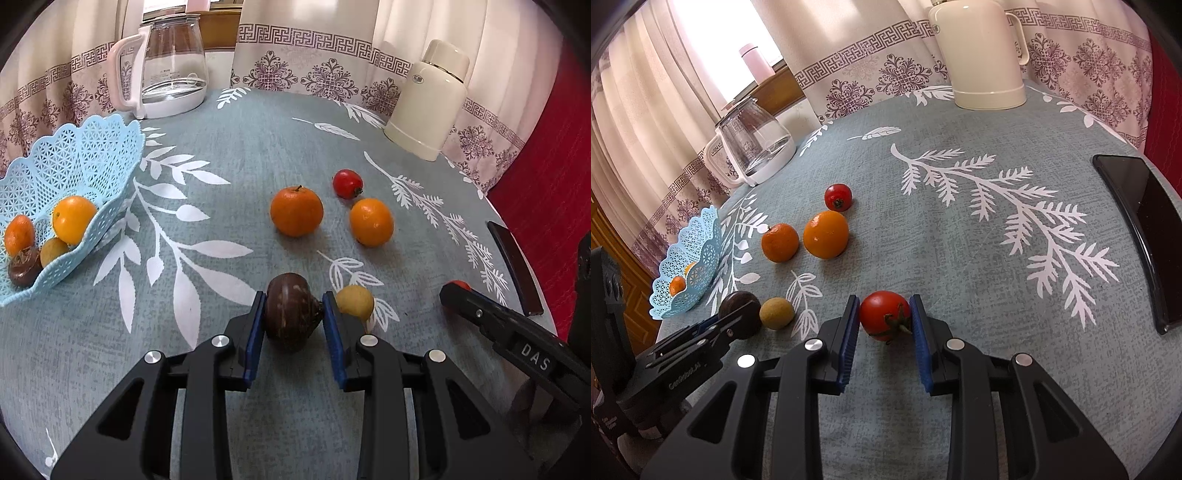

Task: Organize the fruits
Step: 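Carry the dark brown fruit into the blue basket and open the left tool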

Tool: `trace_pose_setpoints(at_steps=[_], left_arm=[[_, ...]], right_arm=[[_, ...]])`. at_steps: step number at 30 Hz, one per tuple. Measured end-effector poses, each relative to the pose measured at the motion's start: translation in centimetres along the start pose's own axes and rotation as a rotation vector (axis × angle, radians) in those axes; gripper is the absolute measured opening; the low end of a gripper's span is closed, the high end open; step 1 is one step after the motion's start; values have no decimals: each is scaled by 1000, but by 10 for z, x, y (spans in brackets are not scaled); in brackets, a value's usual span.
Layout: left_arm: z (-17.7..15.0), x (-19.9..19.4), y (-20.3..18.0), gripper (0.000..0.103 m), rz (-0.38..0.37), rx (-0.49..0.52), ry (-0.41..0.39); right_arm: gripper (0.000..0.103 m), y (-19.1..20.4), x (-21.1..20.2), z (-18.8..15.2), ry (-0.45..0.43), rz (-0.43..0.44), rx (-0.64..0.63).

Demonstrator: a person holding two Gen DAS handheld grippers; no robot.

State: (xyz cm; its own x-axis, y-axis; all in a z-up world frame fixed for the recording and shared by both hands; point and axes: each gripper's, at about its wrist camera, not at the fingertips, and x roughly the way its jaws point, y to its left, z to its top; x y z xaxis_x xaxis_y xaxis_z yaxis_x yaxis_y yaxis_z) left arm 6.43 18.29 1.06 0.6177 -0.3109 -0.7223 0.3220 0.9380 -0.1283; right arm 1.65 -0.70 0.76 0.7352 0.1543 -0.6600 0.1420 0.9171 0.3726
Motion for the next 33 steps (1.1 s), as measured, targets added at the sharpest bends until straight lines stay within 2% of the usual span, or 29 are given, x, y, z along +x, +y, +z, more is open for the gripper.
trace_pose_setpoints(at_steps=[16, 24, 33], left_arm=[[-9, -7, 3, 31, 0, -13, 12], [-7, -18, 5, 31, 30, -9, -21], [7, -44, 18, 31, 77, -12, -100]], right_arm=[[28, 1, -1, 1, -5, 3, 2], [28, -1, -5, 1, -23, 19, 4], [28, 0, -5, 1, -26, 21, 4]])
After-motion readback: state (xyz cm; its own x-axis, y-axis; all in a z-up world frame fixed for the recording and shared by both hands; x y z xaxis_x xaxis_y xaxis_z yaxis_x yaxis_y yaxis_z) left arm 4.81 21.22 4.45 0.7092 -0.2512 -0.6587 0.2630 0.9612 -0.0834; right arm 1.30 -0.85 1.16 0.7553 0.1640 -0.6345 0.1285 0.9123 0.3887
